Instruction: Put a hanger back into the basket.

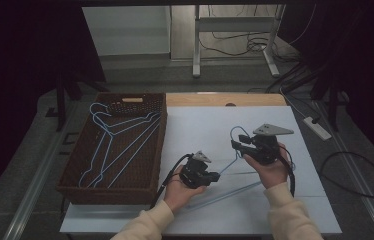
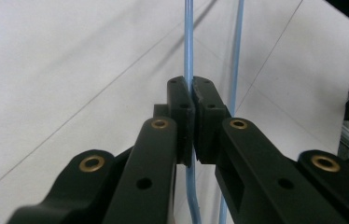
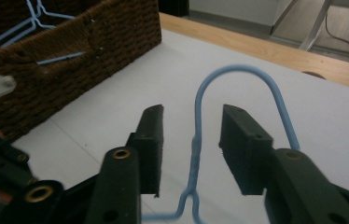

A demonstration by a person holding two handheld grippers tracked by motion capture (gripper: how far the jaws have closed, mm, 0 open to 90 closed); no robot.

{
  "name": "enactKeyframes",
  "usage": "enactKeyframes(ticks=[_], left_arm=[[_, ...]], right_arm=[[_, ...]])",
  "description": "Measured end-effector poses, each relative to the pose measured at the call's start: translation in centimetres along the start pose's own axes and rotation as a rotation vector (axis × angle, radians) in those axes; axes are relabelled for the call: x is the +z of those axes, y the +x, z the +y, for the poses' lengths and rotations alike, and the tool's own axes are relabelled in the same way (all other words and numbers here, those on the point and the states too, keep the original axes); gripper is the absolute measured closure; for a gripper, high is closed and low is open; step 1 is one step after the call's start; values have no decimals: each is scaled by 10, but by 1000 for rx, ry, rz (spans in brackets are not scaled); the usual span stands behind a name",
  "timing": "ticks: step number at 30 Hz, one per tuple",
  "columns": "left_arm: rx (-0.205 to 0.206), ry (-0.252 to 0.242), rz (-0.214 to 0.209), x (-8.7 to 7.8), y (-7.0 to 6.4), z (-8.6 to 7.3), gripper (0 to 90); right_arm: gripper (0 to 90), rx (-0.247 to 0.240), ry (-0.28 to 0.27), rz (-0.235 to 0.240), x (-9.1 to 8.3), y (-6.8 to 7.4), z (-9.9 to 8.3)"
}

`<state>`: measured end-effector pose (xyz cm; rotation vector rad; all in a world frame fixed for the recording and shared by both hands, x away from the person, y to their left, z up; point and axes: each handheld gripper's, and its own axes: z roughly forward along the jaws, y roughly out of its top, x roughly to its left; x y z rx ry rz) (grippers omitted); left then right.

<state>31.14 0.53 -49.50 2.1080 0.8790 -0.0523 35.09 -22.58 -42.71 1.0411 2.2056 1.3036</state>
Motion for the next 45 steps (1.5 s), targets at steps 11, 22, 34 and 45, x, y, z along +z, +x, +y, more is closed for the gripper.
enactKeyframes(ticks=[11, 22, 34, 45], left_arm=[[-45, -96, -26, -25, 0, -2, 868], [-47, -172, -46, -48, -8, 4, 868], [-51, -252, -39, -82, -8, 20, 868], [-51, -316, -17, -125, 1, 25, 868]], right_arm=[[506, -3, -61, 37, -54, 7, -30], [489, 20, -35, 41, -65, -2, -62], [481, 11, -42, 44, -67, -4, -68], [470, 41, -7, 53, -61, -11, -74]])
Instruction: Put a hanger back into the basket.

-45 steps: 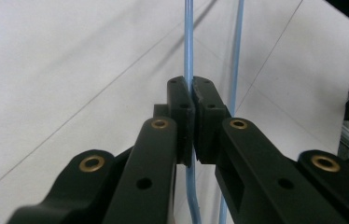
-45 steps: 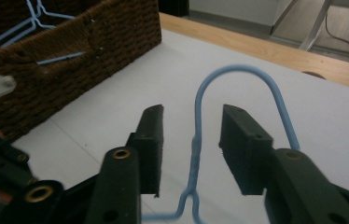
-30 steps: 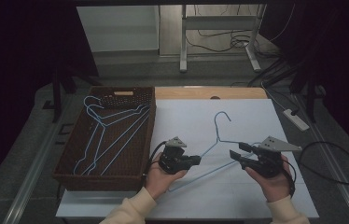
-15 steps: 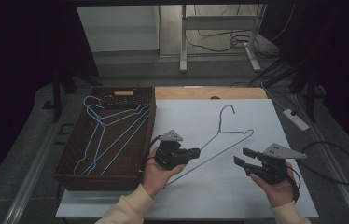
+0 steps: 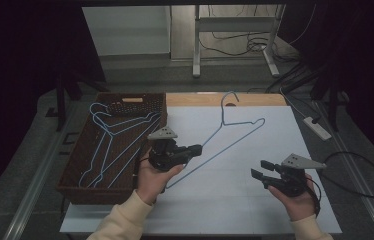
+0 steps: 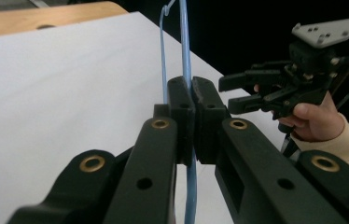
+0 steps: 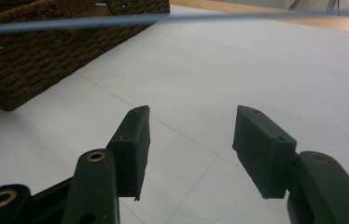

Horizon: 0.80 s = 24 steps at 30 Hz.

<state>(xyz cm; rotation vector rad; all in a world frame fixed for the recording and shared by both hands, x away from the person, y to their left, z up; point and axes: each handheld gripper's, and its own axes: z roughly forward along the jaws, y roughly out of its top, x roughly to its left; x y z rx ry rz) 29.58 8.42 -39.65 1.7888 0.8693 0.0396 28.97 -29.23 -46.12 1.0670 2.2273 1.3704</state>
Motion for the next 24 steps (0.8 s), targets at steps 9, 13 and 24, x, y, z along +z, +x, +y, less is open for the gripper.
enactKeyframes(ticks=[9, 13, 24], left_arm=[[1, -52, 31, -38, 14, 3, 869], [-5, -77, 56, -60, 23, 1, 869], [-33, -160, 134, -119, 52, -12, 869]], right_arm=[[466, 8, 26, -5, 5, -4, -4], [464, 5, 36, -10, 7, -5, -5], [451, 4, 51, -22, 10, -6, -7]])
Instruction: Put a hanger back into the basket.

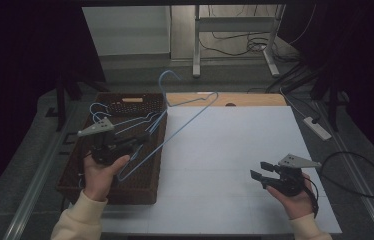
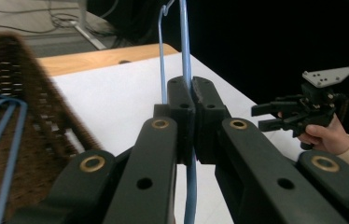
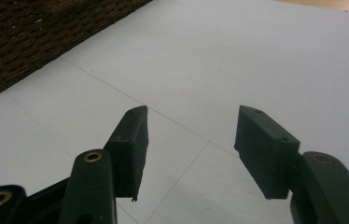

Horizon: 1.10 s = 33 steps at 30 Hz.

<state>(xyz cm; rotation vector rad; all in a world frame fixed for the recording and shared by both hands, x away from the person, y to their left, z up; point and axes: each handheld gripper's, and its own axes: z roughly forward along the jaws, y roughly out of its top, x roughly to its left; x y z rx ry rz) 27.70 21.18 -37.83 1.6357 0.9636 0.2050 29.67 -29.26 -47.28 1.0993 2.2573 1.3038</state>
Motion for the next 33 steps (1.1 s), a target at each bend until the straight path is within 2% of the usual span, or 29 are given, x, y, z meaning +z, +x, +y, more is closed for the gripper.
enactKeyframes(ticks=[3, 5, 11, 16, 20, 24, 31, 33], left_arm=[[-11, -29, 20, -15, 9, -1, 869], [-13, -36, 49, -24, 16, -2, 869], [-24, -31, 141, -44, 38, -8, 869], [-47, -30, 180, -54, 54, -16, 869], [-62, -29, 199, -60, 62, -22, 869], [-56, -14, 223, -63, 67, -25, 869], [-61, 8, 244, -62, 73, -30, 869], [-65, 27, 252, -59, 77, -31, 869]], right_arm=[[444, 0, 10, -1, 1, 0, 0], [441, 0, 13, -2, 2, -1, -1], [430, -4, 31, -2, 4, -1, -1], [424, -5, 44, -2, 6, -1, -2], [420, -4, 52, -5, 7, -1, -2], [419, -4, 52, -5, 8, -1, -2], [418, -6, 58, -6, 8, -1, -2], [418, -6, 58, -6, 8, -1, -2]])
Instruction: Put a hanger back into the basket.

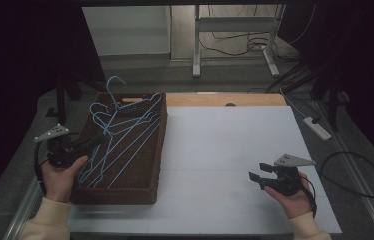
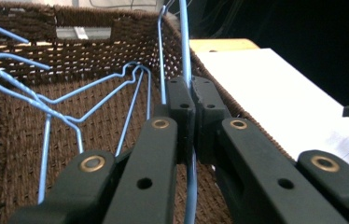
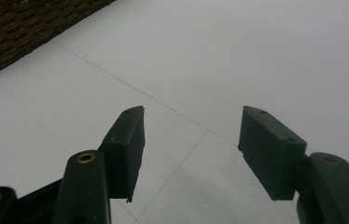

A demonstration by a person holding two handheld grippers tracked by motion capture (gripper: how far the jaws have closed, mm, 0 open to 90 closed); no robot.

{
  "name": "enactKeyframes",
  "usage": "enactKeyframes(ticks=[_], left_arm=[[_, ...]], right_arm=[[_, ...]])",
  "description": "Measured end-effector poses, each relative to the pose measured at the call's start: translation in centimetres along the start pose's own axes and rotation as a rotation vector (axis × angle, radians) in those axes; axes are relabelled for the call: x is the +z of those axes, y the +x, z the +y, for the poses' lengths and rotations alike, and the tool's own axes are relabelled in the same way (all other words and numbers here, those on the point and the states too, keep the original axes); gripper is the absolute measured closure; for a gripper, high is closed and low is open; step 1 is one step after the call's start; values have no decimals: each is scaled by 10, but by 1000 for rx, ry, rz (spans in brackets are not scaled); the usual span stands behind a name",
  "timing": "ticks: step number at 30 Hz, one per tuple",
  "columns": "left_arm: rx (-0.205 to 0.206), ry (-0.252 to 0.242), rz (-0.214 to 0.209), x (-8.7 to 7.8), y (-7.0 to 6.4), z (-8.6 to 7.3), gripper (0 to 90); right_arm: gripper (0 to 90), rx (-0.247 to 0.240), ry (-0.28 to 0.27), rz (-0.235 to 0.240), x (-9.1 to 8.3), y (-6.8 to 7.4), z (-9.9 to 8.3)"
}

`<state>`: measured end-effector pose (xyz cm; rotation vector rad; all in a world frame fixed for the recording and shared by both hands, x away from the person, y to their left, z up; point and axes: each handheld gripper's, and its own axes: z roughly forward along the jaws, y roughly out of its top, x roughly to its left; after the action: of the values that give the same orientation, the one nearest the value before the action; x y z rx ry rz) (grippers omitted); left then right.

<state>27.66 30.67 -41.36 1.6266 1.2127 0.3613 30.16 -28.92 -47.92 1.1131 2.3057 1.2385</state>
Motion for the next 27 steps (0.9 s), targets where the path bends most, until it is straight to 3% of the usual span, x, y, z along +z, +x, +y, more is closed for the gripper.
enactKeyframes(ticks=[8, 11, 14, 21, 23, 25, 27], left_arm=[[-1, 94, 26, 18, 7, -1, 869], [-3, 158, 44, 29, 10, -2, 868], [-7, 191, 50, 36, 12, -3, 868], [-27, 329, 112, 45, 17, -4, 865], [-25, 345, 127, 46, 17, -3, 864], [-19, 406, 155, 51, 19, -4, 851], [-27, 410, 156, 54, 21, -4, 824]], right_arm=[[418, -1, 2, 0, 0, 0, 0], [418, -1, 1, -1, 0, 0, 0], [418, -2, 2, 1, 0, 0, 0], [418, -4, 5, 1, 1, 0, 0], [418, -7, 6, 1, 1, 0, 0], [418, -10, 7, 1, 2, 1, 0], [418, -9, 8, 1, 2, 1, 0]])
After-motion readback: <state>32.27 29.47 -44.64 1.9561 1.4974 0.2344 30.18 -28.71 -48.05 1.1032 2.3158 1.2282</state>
